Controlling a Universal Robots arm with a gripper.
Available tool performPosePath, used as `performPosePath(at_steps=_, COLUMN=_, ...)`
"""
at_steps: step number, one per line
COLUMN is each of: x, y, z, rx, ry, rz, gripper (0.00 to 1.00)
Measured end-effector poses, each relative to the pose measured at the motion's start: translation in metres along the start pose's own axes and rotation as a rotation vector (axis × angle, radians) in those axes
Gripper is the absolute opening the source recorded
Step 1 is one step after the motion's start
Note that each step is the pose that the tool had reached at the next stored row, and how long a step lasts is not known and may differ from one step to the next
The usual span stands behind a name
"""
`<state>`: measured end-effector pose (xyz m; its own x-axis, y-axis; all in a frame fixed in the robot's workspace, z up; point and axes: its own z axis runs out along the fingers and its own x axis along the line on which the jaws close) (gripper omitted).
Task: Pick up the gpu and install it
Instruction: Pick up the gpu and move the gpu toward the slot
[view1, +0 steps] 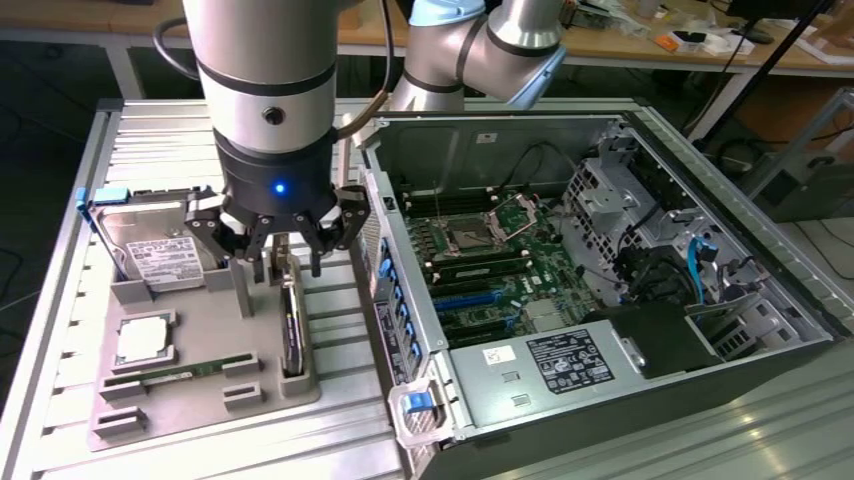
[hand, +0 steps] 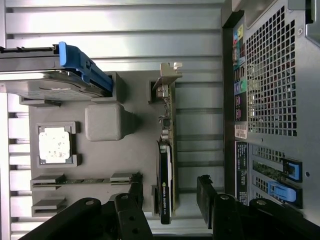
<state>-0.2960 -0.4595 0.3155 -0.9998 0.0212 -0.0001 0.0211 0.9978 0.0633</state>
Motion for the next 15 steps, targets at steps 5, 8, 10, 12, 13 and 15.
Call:
performPosePath(at_steps=5, x=0.0, y=-0.0001, z=0.0011, rx=0.0001, ry=0.0, rz=0.0, gripper=0.56)
performPosePath(at_steps=8, x=0.0, y=-0.0002, z=0.0019, rx=0.0, ry=0.0, rz=0.0, gripper=0.56)
performPosePath(at_steps=10, x=0.0, y=-0.0002, z=0.0025, rx=0.0, ry=0.0, rz=0.0, gripper=0.56)
performPosePath(at_steps=12, x=0.0, y=-0.0002, z=0.0031, rx=0.0, ry=0.0, rz=0.0, gripper=0.56)
performPosePath(at_steps=13, x=0.0, y=-0.0003, z=0.0032, rx=0.0001, ry=0.0001, rz=0.0, gripper=0.56)
performPosePath(at_steps=15, x=0.0, y=-0.0003, z=0.0036, rx=0.0, ry=0.0, rz=0.0, gripper=0.56)
